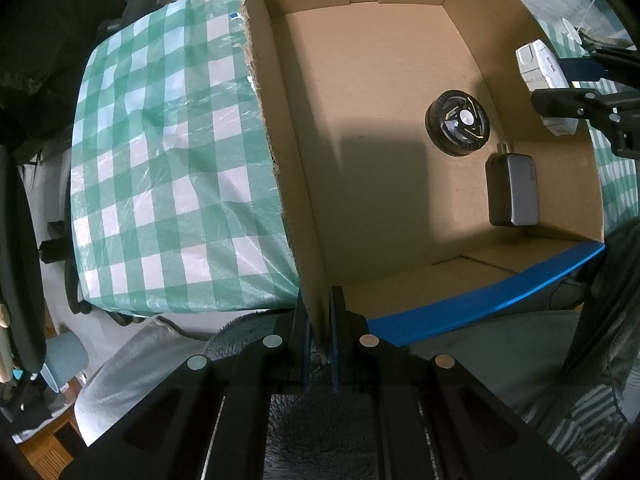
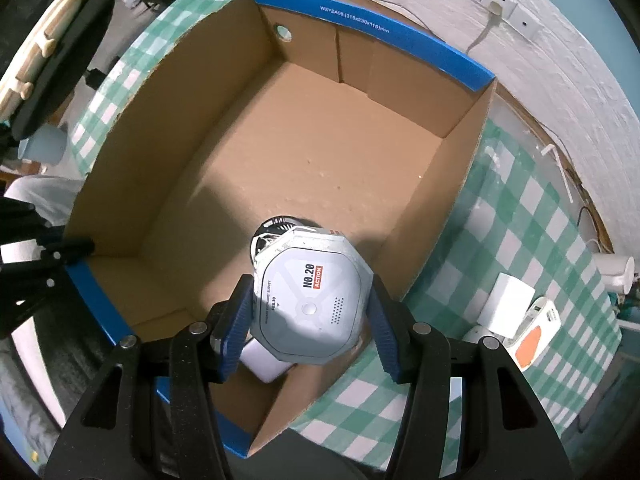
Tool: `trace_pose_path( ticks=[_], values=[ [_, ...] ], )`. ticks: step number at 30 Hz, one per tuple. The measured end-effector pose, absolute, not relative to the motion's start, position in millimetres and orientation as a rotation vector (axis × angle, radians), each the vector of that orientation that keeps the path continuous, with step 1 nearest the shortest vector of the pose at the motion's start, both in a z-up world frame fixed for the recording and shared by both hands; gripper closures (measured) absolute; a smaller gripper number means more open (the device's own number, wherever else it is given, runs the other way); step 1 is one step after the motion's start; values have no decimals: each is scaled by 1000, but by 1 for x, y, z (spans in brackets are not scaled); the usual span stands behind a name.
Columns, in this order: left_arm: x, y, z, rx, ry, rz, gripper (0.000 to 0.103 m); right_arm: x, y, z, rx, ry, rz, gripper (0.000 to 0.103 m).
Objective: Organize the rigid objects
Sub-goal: 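Carry the white power bank with the right gripper into the box and release, then move the right gripper back to the white square charger and grasp it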
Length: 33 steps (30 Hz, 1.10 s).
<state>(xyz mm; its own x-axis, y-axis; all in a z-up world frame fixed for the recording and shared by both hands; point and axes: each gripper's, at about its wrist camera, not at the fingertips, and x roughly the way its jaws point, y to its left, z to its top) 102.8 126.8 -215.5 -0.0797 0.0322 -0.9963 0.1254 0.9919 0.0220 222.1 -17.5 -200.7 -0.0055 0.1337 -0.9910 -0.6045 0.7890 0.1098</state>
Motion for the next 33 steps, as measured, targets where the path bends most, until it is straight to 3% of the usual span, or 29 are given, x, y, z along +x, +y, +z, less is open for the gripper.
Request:
trace_pose_path(
  ticks=[7, 16, 33],
  values=[
    [102, 128, -216, 119, 1650, -78, 96, 219, -18, -200, -388, 1447, 609, 48],
    [102, 127, -215, 117, 1646, -75, 96, 212, -23, -177, -335, 1420, 624, 35],
    [102, 126, -213, 124, 1646, -71, 96, 206, -105, -148, -180, 1428, 504, 34]
  ],
)
